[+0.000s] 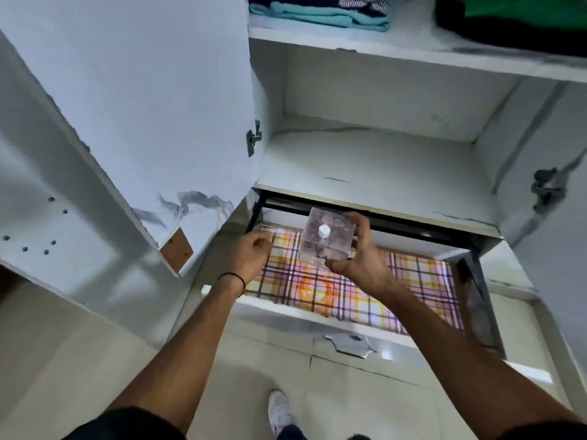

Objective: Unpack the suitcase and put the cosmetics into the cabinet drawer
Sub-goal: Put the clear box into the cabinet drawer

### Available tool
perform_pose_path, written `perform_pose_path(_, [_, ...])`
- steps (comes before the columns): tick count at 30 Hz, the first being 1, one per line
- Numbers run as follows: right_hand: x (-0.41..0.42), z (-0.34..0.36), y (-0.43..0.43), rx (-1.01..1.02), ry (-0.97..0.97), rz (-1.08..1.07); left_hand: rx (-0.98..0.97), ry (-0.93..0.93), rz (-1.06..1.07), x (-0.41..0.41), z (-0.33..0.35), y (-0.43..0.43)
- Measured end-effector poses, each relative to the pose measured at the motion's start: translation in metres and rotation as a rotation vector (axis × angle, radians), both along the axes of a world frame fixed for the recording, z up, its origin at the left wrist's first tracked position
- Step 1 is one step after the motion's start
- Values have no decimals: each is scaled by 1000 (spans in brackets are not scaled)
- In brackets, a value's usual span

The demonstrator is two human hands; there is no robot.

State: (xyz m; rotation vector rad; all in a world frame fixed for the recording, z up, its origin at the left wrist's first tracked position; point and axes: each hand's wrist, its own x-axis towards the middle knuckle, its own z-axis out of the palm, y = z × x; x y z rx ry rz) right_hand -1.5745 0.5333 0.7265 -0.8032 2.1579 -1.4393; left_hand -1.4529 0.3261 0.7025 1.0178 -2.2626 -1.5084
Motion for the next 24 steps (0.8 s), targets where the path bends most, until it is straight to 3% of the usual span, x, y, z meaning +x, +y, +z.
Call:
perform_pose_path(5, [-40, -49, -71, 114, 19, 100, -305, -423, -141, -15, -61, -41])
perform_pose_path(9, [-53, -86, -122, 185, 26, 201, -282, -615, -219, -9, -85, -51])
perform_pose_path(16, [-73, -129, -161, 176, 79, 189, -298, -613, -177, -7, -95, -45])
perform_pose_path(24, [-88, -151, -166, 150, 15, 192, -316, -565, -111, -6, -91, -43])
